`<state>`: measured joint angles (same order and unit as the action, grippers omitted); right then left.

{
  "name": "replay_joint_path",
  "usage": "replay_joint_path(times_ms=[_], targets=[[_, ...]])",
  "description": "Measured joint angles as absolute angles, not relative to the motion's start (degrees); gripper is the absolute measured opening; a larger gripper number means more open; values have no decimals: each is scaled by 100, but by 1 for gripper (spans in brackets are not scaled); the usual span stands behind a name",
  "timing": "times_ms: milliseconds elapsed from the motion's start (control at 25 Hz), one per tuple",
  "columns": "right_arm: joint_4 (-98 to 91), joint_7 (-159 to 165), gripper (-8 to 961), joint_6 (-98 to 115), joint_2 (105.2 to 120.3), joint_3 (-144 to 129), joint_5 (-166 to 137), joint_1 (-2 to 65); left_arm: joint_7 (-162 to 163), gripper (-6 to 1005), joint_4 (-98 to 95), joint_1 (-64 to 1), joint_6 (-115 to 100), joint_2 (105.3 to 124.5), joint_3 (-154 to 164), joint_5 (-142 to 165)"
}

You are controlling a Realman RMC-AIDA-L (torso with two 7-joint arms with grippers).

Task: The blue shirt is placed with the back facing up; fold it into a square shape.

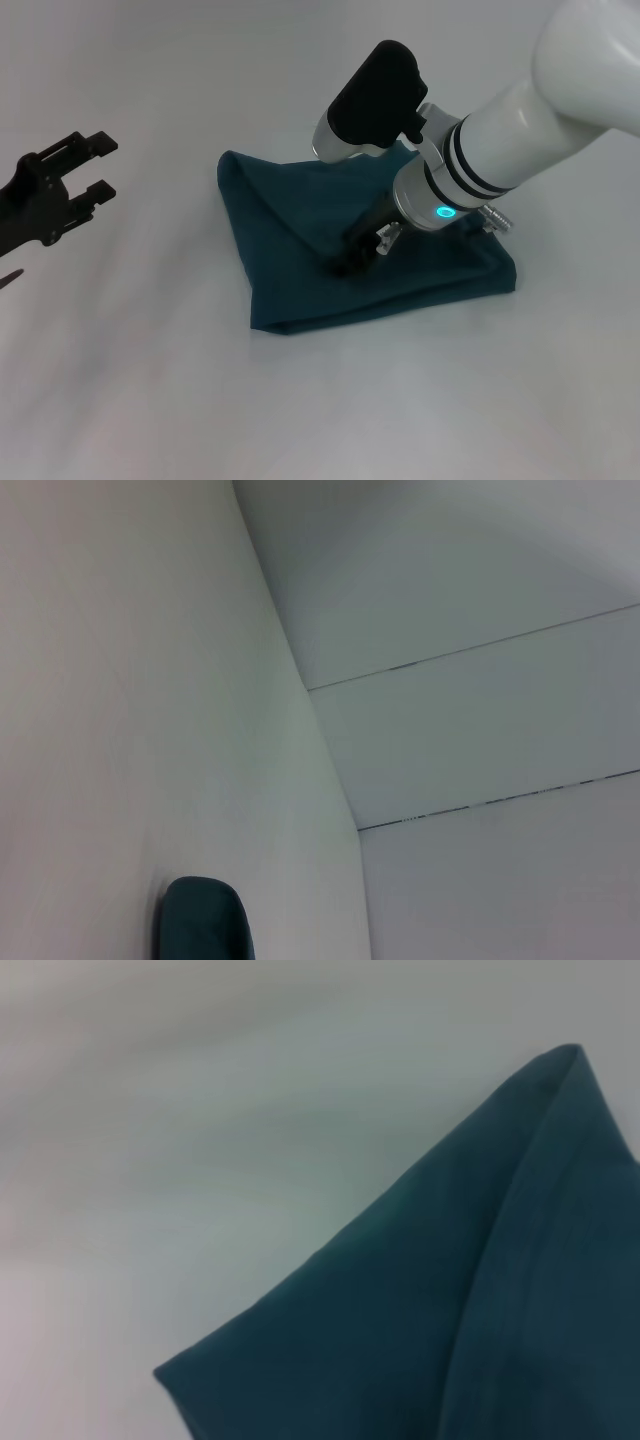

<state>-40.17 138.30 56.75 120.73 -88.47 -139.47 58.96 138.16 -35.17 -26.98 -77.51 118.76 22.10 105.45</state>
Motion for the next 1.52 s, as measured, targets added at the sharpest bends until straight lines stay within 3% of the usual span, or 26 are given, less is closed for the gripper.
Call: replay_joint_path(times_ms=[320,520,1080,1520], targets=[[-3891,13908,475,5395,12085,-9043,-13947,5895,13808,756,-3515,-2700,-7732,11874,2204,10538],[-3934,13907,277,5394,12076,-9063,-13930,5858,13803,756,-3515,-2704,-7728,11874,2193,10537],[-4294,13989,-1,5564,12011,-8631,-13881,5698,13799,757,-3516,-2703,-7714,11874,2174,10538],[-5220,14580,-1,5812,11971,-8155,-14801,5372,13799,756,-3516,-2687,-7774,11874,2113,10538]])
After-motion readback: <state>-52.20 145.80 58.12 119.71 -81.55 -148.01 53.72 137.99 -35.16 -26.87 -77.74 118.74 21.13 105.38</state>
